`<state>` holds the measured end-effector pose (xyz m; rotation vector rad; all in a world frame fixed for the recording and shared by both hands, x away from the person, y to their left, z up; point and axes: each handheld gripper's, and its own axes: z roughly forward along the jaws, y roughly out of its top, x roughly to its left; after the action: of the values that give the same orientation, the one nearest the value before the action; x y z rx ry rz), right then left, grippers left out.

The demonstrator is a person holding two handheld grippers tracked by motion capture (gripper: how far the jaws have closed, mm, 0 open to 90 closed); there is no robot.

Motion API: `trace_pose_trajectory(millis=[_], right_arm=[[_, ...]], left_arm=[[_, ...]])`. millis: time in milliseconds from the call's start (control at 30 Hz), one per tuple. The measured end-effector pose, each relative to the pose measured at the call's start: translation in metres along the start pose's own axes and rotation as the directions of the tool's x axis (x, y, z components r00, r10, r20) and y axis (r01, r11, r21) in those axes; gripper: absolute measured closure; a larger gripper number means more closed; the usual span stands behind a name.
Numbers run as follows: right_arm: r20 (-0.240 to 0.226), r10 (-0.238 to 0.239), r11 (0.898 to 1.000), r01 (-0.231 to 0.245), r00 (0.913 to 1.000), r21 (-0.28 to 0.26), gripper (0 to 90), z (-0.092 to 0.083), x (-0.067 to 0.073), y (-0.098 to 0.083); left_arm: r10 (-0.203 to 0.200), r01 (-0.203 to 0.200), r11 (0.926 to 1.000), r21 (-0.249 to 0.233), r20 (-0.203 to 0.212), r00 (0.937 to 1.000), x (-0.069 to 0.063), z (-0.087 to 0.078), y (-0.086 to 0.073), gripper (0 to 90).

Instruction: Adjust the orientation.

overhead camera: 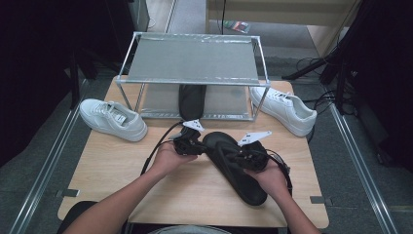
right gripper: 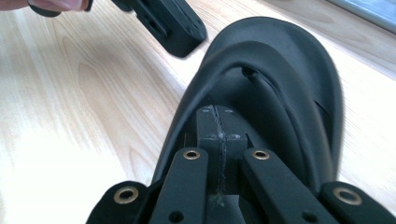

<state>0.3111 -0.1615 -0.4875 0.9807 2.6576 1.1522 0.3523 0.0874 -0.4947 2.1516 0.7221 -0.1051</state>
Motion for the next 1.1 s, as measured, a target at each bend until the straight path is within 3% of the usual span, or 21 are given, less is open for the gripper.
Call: trace_pose_trajectory(millis=[200,333,467,600,1100], right_arm=[[-0.008,-0.012,1.000,0.012,0.9999,0.029,90.0,-0.014,-0.001,-0.012],[-0.034,-0.017,0.997,0.020,0.9993,0.077,90.0,-0.006,0.003,-0.013],[-0.061,-0.035,0.995,0.040,0.9976,0.088,90.0,0.000,0.009,-0.009],[-0.075,-0.042,0.995,0.048,0.9963,0.083,90.0,0.006,0.014,-0.005],[-0.101,0.016,0.998,-0.010,0.9948,0.057,90.0,0.027,0.023,0.003]], left_arm=[[0.005,-0.005,1.0000,-0.005,-0.002,1.0000,-0.001,-0.010,-0.001,90.0],[0.013,-0.013,0.9999,-0.001,-0.003,0.9999,-0.004,-0.014,-0.001,90.0],[0.019,-0.019,0.9998,0.010,0.004,0.9998,-0.006,-0.012,-0.002,90.0],[0.023,-0.023,0.9997,0.013,0.005,0.9997,-0.007,-0.010,-0.002,90.0],[0.001,-0.001,0.9996,0.027,-0.014,0.9999,0.003,-0.003,-0.004,90.0]])
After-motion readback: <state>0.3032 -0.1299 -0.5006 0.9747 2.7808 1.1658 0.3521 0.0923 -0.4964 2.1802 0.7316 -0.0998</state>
